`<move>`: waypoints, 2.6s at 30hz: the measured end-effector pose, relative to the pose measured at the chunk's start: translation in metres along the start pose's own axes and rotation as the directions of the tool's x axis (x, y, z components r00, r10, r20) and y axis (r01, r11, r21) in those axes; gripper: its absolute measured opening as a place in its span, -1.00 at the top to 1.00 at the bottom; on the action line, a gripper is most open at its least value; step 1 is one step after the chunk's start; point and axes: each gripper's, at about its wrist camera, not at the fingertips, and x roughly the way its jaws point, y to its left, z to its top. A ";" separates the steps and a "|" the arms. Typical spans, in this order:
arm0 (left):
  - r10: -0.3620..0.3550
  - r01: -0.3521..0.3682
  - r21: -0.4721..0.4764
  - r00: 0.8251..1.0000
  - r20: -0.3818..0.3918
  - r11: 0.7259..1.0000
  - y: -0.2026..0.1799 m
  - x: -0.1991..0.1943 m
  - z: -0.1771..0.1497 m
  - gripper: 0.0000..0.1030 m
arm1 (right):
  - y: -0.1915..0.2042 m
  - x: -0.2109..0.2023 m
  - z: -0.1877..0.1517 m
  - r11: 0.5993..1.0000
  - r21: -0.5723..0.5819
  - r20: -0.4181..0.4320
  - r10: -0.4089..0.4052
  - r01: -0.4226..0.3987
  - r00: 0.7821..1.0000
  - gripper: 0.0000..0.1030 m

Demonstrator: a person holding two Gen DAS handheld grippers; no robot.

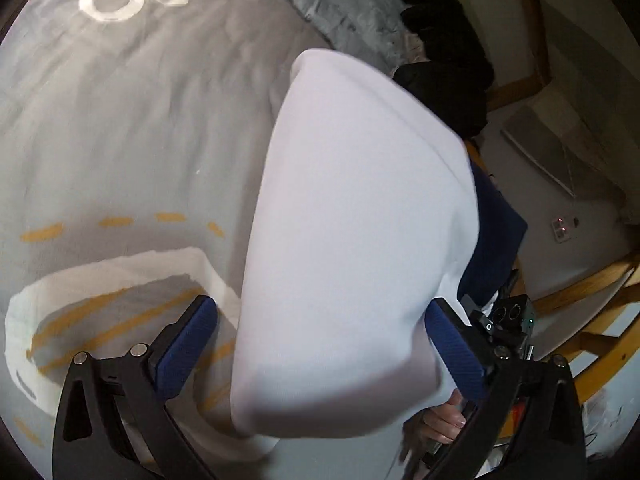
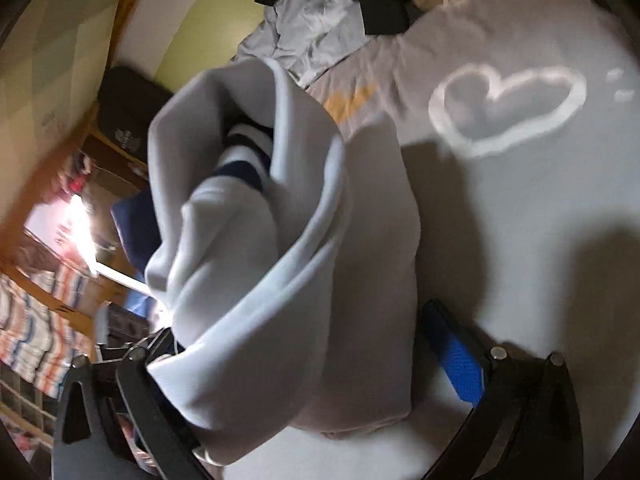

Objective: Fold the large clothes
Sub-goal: 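Lift the folded white jacket with both tools and carry it toward the dark clothes pile, then lower the folded jacket onto the black jacket pile and open both tools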

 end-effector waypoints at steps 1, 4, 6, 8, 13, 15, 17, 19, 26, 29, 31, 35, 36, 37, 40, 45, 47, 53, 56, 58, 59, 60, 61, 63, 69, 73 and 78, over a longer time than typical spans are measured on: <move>-0.002 0.002 0.010 1.000 0.000 1.000 -0.001 0.001 -0.001 -1.00 | 0.002 0.000 -0.001 0.999 -0.022 0.003 0.026 -0.026 1.000 -0.79; -0.033 0.033 0.053 0.999 -0.006 0.998 -0.008 0.005 -0.005 -0.68 | 0.011 -0.001 -0.005 0.997 -0.069 0.020 0.037 -0.035 0.999 -0.55; -0.055 0.048 0.145 0.997 0.047 0.988 -0.021 -0.004 -0.010 -0.37 | 0.021 -0.006 -0.007 0.993 -0.118 0.044 0.025 -0.020 0.999 -0.27; -0.057 0.035 0.244 0.995 0.084 0.969 -0.044 -0.015 -0.014 -0.23 | 0.030 -0.015 -0.007 0.990 -0.138 0.068 0.029 -0.019 0.997 -0.10; -0.095 0.040 0.396 0.988 0.122 0.917 -0.104 -0.030 -0.024 -0.19 | 0.062 -0.055 -0.006 0.969 -0.246 0.131 0.015 0.018 0.991 -0.04; -0.132 0.070 0.418 0.984 0.122 0.906 -0.126 -0.033 -0.029 -0.19 | 0.069 -0.083 -0.003 0.964 -0.264 0.174 0.019 0.028 0.985 -0.04; -0.173 0.104 0.450 0.978 0.114 0.887 -0.157 -0.033 -0.035 -0.19 | 0.076 -0.112 0.000 0.956 -0.288 0.221 0.007 0.058 0.975 -0.04; -0.212 0.140 0.492 0.973 0.095 0.859 -0.191 -0.030 -0.038 -0.19 | 0.084 -0.148 0.005 0.945 -0.308 0.280 -0.024 0.114 0.960 -0.04; -0.361 0.322 0.552 0.932 -0.042 0.769 -0.311 0.044 -0.046 -0.19 | 0.087 -0.279 0.026 0.865 -0.263 0.470 -0.272 0.427 0.840 -0.04; -0.416 0.412 0.528 0.902 -0.118 0.743 -0.349 0.094 -0.053 -0.19 | 0.077 -0.321 0.042 0.826 -0.173 0.503 -0.394 0.536 0.770 -0.04; -0.421 0.430 0.515 0.896 -0.141 0.742 -0.373 0.124 -0.062 -0.19 | 0.066 -0.338 0.049 0.783 -0.107 0.528 -0.478 0.613 0.702 -0.04; -0.341 0.367 0.553 0.927 -0.154 0.748 -0.400 0.188 -0.089 -0.19 | 0.017 -0.343 0.073 0.672 0.100 0.511 -0.668 0.734 0.541 -0.14; -0.277 0.322 0.551 0.946 -0.165 0.770 -0.400 0.215 -0.094 -0.19 | -0.004 -0.334 0.080 0.619 0.154 0.473 -0.730 0.770 0.493 -0.15; -0.215 0.276 0.540 0.961 -0.175 0.795 -0.392 0.237 -0.099 -0.20 | -0.023 -0.326 0.086 0.585 0.179 0.427 -0.771 0.791 0.473 -0.15; -0.068 0.129 0.582 0.990 -0.126 0.803 -0.378 0.280 -0.110 -0.37 | -0.089 -0.301 0.098 0.573 0.220 0.315 -0.808 0.790 0.498 -0.25; 0.048 -0.007 0.642 0.998 -0.046 0.767 -0.386 0.283 -0.111 -0.59 | -0.109 -0.288 0.106 0.568 0.180 0.326 -0.805 0.803 0.496 -0.48; 0.076 -0.042 0.665 0.997 -0.023 0.745 -0.393 0.281 -0.113 -0.61 | -0.118 -0.296 0.106 0.597 0.207 0.325 -0.789 0.775 0.521 -0.55; 0.055 -0.150 0.763 0.987 0.149 0.629 -0.395 0.234 -0.121 -0.60 | -0.100 -0.307 0.097 0.600 0.202 0.407 -0.770 0.774 0.491 -0.80; 0.040 -0.176 0.719 0.979 0.202 0.672 -0.381 0.207 -0.106 -0.62 | -0.085 -0.308 0.088 0.562 0.166 0.482 -0.763 0.810 0.431 -0.89; 0.026 -0.201 0.694 0.967 0.254 0.691 -0.371 0.184 -0.095 -0.69 | -0.078 -0.308 0.082 0.565 0.156 0.511 -0.748 0.810 0.423 -0.90; 0.017 -0.213 0.688 0.960 0.280 0.694 -0.367 0.170 -0.092 -0.74 | -0.073 -0.309 0.077 0.574 0.150 0.528 -0.735 0.805 0.425 -0.91; 0.010 -0.223 0.686 0.954 0.300 0.692 -0.363 0.159 -0.089 -0.81 | -0.066 -0.310 0.072 0.586 0.137 0.557 -0.712 0.799 0.427 -0.96; 0.002 -0.233 0.688 0.948 0.320 0.688 -0.359 0.146 -0.087 -0.86 | -0.059 -0.314 0.066 0.592 0.124 0.586 -0.691 0.796 0.423 -1.00; -0.008 -0.257 0.692 0.935 0.355 0.675 -0.347 0.120 -0.084 -0.99 | -0.046 -0.316 0.057 0.597 0.104 0.638 -0.654 0.795 0.407 -1.00; 0.023 -0.410 0.640 0.852 0.523 0.650 -0.301 0.052 -0.086 -1.00 | -0.016 -0.307 0.022 0.720 0.063 0.730 -0.506 0.691 0.460 -1.00; 0.065 -0.469 0.582 0.812 0.580 0.664 -0.260 0.025 -0.089 -0.99 | 0.003 -0.274 0.001 0.734 -0.020 0.726 -0.457 0.679 0.514 -1.00; 0.108 -0.562 0.562 0.759 0.642 0.607 -0.219 0.011 -0.101 -0.99 | 0.013 -0.229 -0.031 0.754 -0.056 0.702 -0.437 0.655 0.563 -1.00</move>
